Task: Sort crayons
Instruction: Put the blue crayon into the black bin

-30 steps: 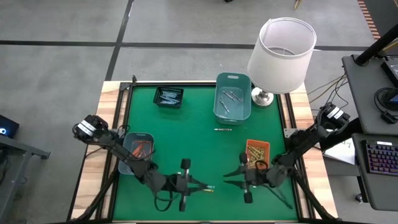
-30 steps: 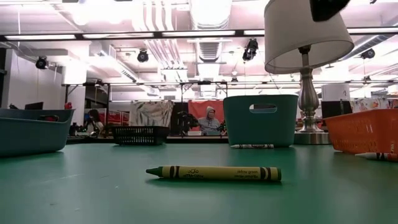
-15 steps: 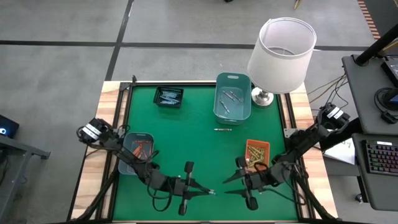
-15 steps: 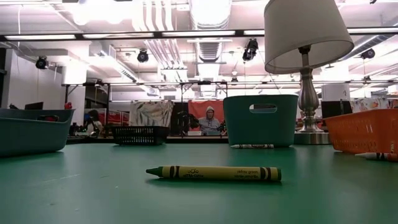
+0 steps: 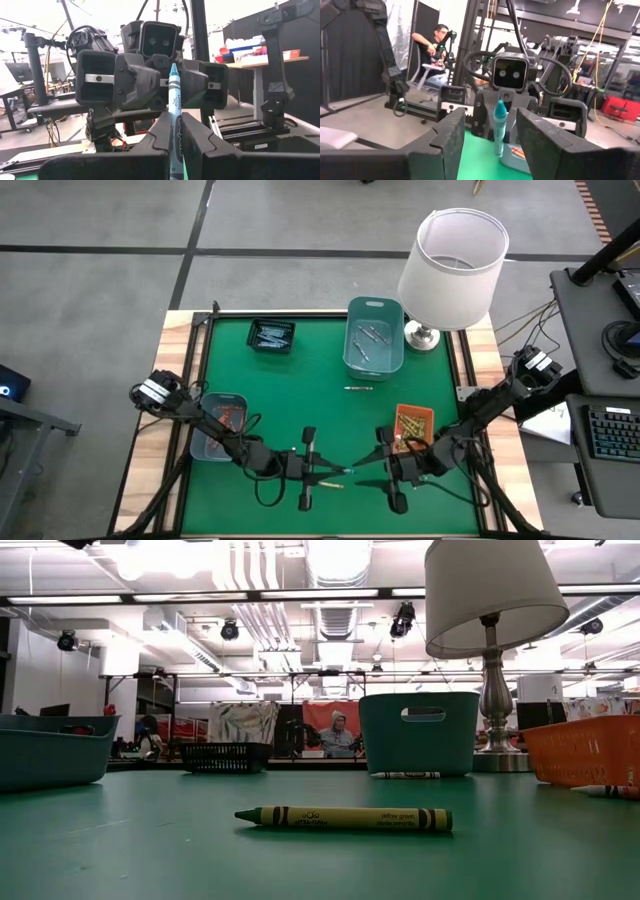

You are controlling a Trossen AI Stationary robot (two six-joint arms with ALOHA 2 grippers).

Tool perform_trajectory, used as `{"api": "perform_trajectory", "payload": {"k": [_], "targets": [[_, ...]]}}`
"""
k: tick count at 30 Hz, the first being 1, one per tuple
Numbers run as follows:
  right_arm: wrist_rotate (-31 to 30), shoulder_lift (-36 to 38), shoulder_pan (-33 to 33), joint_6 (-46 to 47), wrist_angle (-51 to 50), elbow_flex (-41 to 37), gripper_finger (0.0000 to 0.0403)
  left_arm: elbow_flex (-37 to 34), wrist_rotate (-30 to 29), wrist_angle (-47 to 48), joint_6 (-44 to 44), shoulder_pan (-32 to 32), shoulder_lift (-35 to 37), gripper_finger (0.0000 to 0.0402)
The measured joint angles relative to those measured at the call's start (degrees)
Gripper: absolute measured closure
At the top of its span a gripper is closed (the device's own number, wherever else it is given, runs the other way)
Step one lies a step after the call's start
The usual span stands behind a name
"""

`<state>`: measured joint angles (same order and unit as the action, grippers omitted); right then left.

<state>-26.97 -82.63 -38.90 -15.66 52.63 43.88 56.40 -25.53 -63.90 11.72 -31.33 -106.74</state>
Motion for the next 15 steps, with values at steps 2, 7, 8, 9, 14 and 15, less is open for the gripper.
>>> {"api": "perform_trajectory", "payload": {"k": [2, 7, 8, 9, 14, 15], "targets": [[0.00, 0.00, 0.52, -0.54, 0.03, 0.26, 0.0237, 0.00, 0.01, 0.05, -0.01, 0.11, 0.00, 0.0402], [3.24, 0.02, 2.05, -1.51, 0.21, 0.63, 0.0250, 0.00, 0.03, 0.00, -0.01, 0.41, -0.01, 0.0402], [4.02, 0.00, 2.31, -1.58, 0.21, 0.63, 0.0253, 0.00, 0.03, 0.01, -0.01, 0.50, 0.00, 0.0402], [4.49, 0.00, 2.59, -1.54, 0.26, 0.63, 0.0258, 0.00, 0.03, 0.00, -0.01, 0.62, 0.00, 0.0402], [4.87, 0.00, 3.72, -1.18, 0.32, 0.63, 0.0283, 0.00, 0.03, -0.01, -0.14, 0.87, -0.02, 0.0402], [4.91, 0.00, 3.79, -1.52, 0.34, 0.63, 0.0291, 0.00, 0.03, -0.04, -0.14, 0.87, 0.00, 0.0402]]}}
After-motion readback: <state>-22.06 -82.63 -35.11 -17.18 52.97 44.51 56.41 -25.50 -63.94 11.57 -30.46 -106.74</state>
